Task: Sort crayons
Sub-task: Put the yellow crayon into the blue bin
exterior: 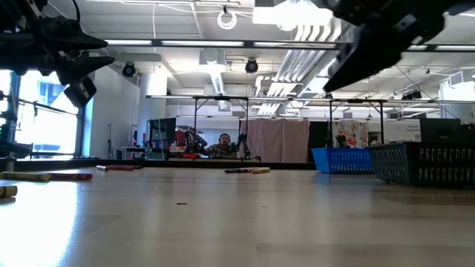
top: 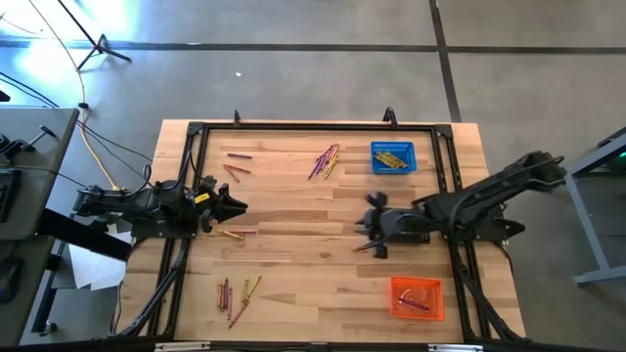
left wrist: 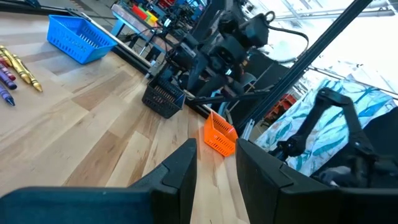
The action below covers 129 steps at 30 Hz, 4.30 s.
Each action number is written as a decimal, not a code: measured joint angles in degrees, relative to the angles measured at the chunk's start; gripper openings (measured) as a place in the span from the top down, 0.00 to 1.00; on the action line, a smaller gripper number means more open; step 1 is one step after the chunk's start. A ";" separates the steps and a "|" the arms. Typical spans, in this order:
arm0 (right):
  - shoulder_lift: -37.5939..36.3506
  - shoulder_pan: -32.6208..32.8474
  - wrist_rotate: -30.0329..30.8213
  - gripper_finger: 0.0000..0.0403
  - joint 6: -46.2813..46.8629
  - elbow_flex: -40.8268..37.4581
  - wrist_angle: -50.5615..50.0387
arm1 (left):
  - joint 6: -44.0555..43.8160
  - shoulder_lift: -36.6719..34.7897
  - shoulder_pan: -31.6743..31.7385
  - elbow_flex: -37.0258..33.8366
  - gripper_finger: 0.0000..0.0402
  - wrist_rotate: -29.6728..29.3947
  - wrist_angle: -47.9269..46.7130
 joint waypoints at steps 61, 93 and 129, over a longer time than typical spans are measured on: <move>48.67 -42.95 -27.90 0.78 -73.49 53.09 -34.81 | 0.00 0.02 0.02 0.00 0.75 0.01 0.00; 53.29 -45.92 -28.08 0.78 -71.89 53.09 -36.07 | 0.01 0.00 0.01 0.02 0.75 0.00 0.01; 48.51 -52.04 -42.73 0.99 -44.76 64.81 -73.78 | 0.02 0.01 0.00 0.01 0.75 0.00 -0.02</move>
